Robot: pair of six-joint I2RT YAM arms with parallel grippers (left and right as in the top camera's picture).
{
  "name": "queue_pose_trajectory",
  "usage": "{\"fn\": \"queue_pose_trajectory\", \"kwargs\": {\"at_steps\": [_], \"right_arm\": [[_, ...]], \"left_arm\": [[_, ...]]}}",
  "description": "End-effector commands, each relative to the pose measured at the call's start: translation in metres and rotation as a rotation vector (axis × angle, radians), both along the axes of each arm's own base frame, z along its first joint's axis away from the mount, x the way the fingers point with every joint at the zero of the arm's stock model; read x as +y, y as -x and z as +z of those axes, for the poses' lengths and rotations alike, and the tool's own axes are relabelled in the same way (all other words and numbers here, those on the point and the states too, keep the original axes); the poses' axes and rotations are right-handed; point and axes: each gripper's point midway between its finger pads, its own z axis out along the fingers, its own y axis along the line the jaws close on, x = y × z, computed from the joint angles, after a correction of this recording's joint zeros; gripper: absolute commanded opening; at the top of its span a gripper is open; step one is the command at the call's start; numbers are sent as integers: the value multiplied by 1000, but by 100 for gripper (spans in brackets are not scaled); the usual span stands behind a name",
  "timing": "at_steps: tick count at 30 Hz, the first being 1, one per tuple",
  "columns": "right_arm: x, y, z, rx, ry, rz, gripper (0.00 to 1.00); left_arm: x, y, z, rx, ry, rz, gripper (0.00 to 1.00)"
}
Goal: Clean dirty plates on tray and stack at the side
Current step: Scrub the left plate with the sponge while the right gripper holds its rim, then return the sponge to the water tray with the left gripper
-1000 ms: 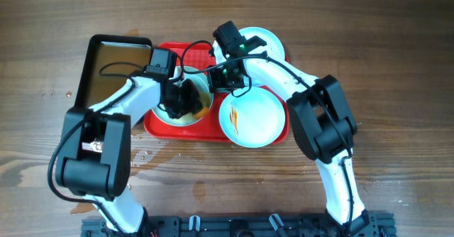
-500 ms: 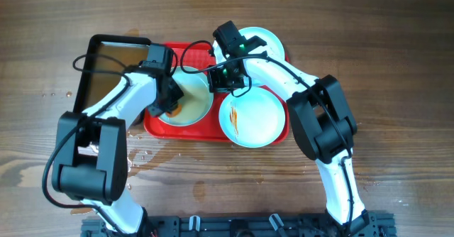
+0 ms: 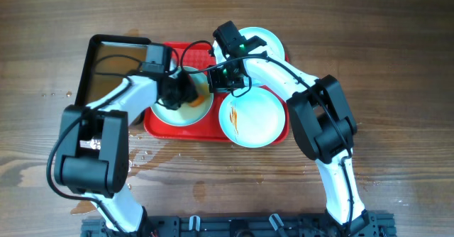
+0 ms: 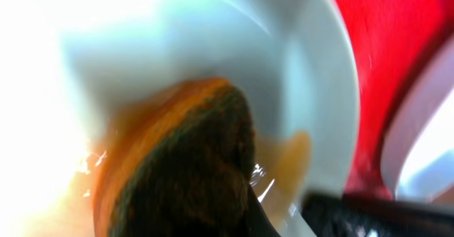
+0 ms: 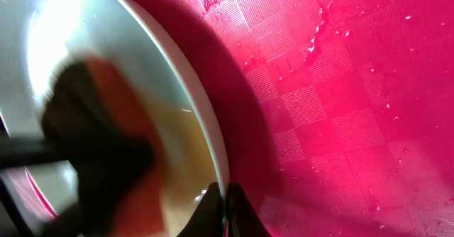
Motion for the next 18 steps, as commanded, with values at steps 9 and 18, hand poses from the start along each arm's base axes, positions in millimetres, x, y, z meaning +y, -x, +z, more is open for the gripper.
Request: {"fn": "queue_pose_trajectory", "kwargs": {"at_steps": [9,18], "right_arm": [[-2,3,-11,25,7,0,4],[-2,-1,-12,9,12,-2,4]], "left_arm": [[85,6,44,77,-151,81,4],[100,22,150,-178,-226,61,4]]}}
